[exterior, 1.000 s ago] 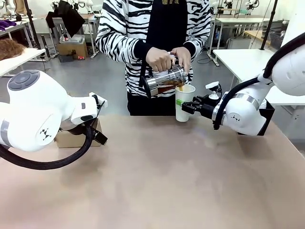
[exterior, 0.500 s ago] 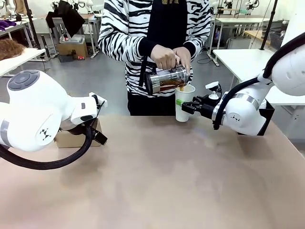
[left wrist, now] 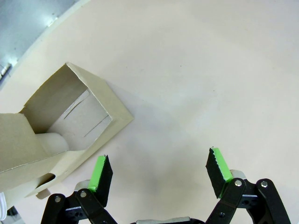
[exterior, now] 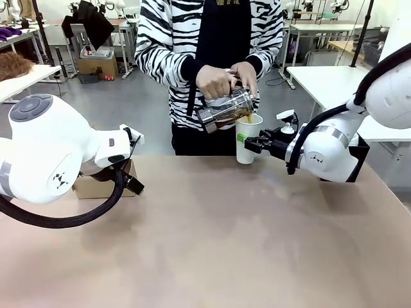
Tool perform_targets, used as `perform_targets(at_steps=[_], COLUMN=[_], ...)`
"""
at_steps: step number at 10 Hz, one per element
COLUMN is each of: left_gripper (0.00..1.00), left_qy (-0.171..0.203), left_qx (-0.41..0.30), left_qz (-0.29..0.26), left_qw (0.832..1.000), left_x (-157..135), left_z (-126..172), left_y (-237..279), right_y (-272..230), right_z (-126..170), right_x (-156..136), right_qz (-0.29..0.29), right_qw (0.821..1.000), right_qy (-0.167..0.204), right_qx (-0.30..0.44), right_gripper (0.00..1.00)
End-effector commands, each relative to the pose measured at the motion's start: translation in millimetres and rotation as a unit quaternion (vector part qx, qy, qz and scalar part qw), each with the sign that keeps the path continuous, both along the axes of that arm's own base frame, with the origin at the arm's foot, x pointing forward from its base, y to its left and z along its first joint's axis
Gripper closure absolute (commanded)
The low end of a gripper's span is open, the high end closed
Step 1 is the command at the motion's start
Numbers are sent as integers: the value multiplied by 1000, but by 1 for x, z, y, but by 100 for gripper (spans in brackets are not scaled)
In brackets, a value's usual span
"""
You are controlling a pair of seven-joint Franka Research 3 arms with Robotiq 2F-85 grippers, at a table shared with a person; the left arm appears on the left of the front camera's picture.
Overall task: Pour a drink into a cup and package it in a carrier.
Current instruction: When a person places the Paper Cup Lid on the 600 ml Paper Cup , lift the 600 ml Paper Cup.
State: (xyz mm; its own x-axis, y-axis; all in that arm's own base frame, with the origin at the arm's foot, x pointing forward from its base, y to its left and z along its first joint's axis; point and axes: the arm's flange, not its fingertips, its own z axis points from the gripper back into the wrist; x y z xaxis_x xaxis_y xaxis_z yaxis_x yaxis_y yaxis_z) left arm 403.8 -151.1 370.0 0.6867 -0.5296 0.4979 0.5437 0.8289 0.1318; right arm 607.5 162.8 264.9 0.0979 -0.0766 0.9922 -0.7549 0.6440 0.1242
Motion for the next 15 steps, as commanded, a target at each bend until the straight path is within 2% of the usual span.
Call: perform_targets(at_steps=[1,15], left_gripper=[0,0], left_qy=[0,0], left_qx=[-1,-1], left_qz=[-1,-1], left_qw=[1000,1000], left_x=[0,0], left_z=[0,0], left_y=[0,0], right_y=[2,2], right_z=[1,1], right_x=[1,1], right_qz=[1,1], right_qw=[1000,1000], right_qy=[-1,-1], right_qx=[-3,-3], right_gripper=[20,20])
